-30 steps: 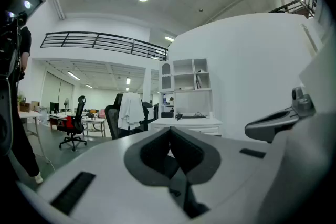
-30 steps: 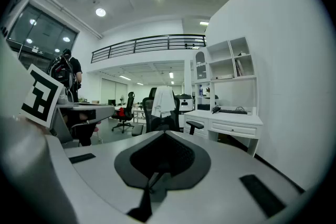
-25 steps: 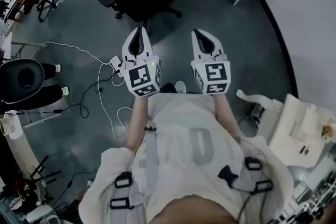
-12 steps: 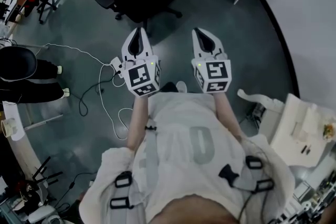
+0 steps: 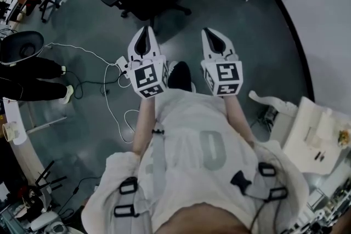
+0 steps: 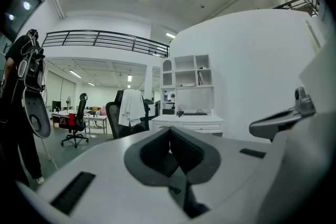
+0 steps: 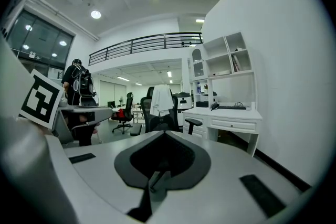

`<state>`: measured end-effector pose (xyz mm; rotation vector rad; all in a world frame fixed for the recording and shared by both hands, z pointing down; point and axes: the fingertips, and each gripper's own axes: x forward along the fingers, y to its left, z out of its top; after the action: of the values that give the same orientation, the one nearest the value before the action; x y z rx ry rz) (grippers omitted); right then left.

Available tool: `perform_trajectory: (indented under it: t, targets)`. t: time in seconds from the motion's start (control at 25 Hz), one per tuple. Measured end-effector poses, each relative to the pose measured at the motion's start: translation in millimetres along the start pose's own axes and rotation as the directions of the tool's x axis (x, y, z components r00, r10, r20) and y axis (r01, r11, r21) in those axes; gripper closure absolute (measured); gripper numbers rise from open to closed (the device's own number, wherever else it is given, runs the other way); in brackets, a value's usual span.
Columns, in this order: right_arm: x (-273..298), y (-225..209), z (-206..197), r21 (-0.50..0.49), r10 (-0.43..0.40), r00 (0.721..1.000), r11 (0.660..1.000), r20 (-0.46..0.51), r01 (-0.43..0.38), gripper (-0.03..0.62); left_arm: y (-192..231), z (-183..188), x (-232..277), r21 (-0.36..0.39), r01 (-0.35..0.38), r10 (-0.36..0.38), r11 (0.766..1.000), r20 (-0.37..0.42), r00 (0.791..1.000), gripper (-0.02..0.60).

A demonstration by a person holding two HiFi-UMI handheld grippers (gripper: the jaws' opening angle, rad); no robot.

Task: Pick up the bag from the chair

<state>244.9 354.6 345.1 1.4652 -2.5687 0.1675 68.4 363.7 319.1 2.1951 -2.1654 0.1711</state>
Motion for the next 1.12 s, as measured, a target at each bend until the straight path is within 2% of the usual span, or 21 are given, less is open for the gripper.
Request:
perform_trajectory:
  t: [0.4, 0.56, 0.84, 0.96, 1.12]
  targets:
    - [11.3, -35.5, 14.9, -0.002, -0.028, 0.999, 1.0, 0.03, 0.028, 0.588, 2.7, 26.5, 36.2, 0.004, -0.014, 0.013, 1.0, 0.055, 0.998, 0.575]
    - [19.6, -30.7, 22.9, 0.008, 0.008, 0.999, 1.0, 0.045, -0.008, 0.588, 3.3, 34.7, 51.1, 0.019, -0.022, 0.02, 1.0, 0.068, 0.997, 0.575]
    - [42.1, -30.8, 31.8, -0.016, 0.038, 0.998, 0.999, 0.055, -0.038, 0.588, -8.4, 46.9, 71.7, 0.003, 0.022, -0.022, 1.0, 0.097, 0.995, 0.575]
    - [50.0, -31.5, 31.9, -0.032, 0.039, 0.998, 0.999, 0.044, -0.038, 0.588, -5.9, 45.0, 81.1, 0.008, 0.028, -0.028, 1.0, 0.094, 0.995, 0.575]
    - [61.5, -23.0, 30.8, -0.031, 0.04, 0.999, 0.999, 0.025, -0.039, 0.588, 11.2, 37.3, 105.2, -0.04, 0.023, -0.021, 0.999, 0.063, 0.998, 0.575]
